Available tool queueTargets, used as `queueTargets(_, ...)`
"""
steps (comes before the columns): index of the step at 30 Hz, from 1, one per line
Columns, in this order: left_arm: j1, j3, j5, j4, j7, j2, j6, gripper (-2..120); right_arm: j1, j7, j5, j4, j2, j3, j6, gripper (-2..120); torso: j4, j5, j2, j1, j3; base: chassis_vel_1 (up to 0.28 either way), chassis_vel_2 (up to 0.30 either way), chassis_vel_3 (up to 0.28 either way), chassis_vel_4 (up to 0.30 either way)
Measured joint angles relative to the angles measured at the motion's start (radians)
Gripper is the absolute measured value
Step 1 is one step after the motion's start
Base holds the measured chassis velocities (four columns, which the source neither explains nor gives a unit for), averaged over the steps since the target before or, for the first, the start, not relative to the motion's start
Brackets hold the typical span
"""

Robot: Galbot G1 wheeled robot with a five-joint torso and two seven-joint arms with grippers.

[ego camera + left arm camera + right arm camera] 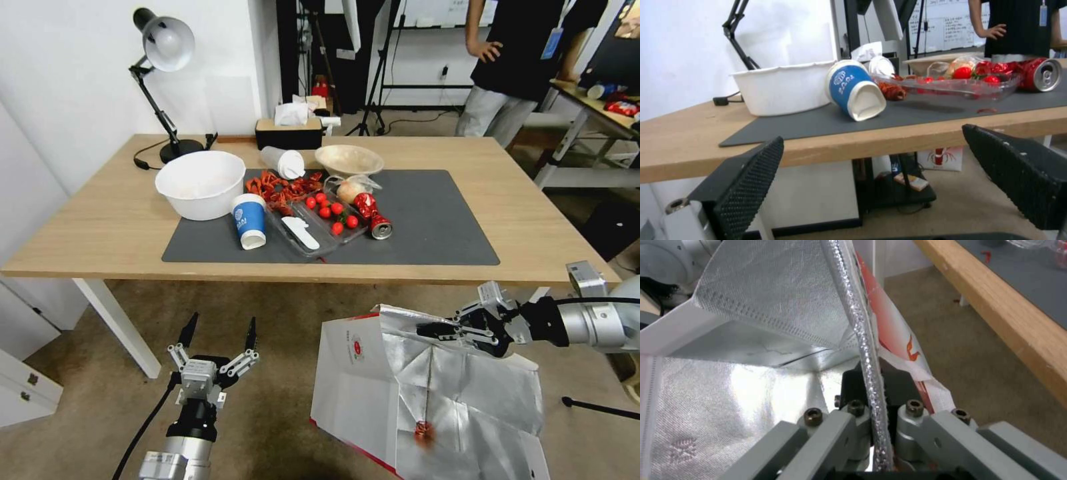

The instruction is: Pick up the food delivery bag from the floor and place it on the table.

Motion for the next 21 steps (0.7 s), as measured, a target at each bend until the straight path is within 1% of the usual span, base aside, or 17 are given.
queueTargets(6,0.002,0.001,0.000,0.000,0.000,0.000,0.001,100,0.000,0.002,0.000,0.000,-0.001,-0.001,0.000,0,0.0001,0.0001,0.033,0.015,0.018,0.000,0.000,0.000,0.000)
queueTargets(11,0.002,0.001,-0.001,-0.001,0.000,0.001,0.003,100,0.000,0.003,0.000,0.000,-0.001,-0.001,0.000,0,0.0000,0.0000,0.051,0.022,0.029,0.000,0.000,0.000,0.000)
queueTargets(13,0.002,0.001,-0.001,-0.001,-0.001,0.001,0.004,100,0.000,0.003,0.000,0.000,-0.001,-0.001,0.000,0,0.0000,0.0000,0.066,0.029,0.038,0.000,0.000,0.000,0.000)
queueTargets(17,0.004,0.001,-0.002,-0.004,0.000,0.002,0.008,100,0.000,0.003,0.000,0.000,-0.001,-0.001,0.001,0,0.0000,0.0000,0.079,0.035,0.044,0.000,0.000,0.000,0.000)
queueTargets(19,0.006,0.002,-0.003,-0.007,0.000,0.002,0.012,100,0.000,0.003,0.000,0.000,0.000,-0.001,0.001,0,0.0000,0.0000,0.095,0.042,0.054,0.000,0.000,0.000,0.000)
queueTargets(21,0.006,0.002,-0.003,-0.009,-0.001,0.002,0.012,100,0.000,0.003,0.000,0.000,0.000,-0.001,0.001,0,0.0000,0.0000,0.100,0.044,0.057,0.000,0.000,0.000,0.000)
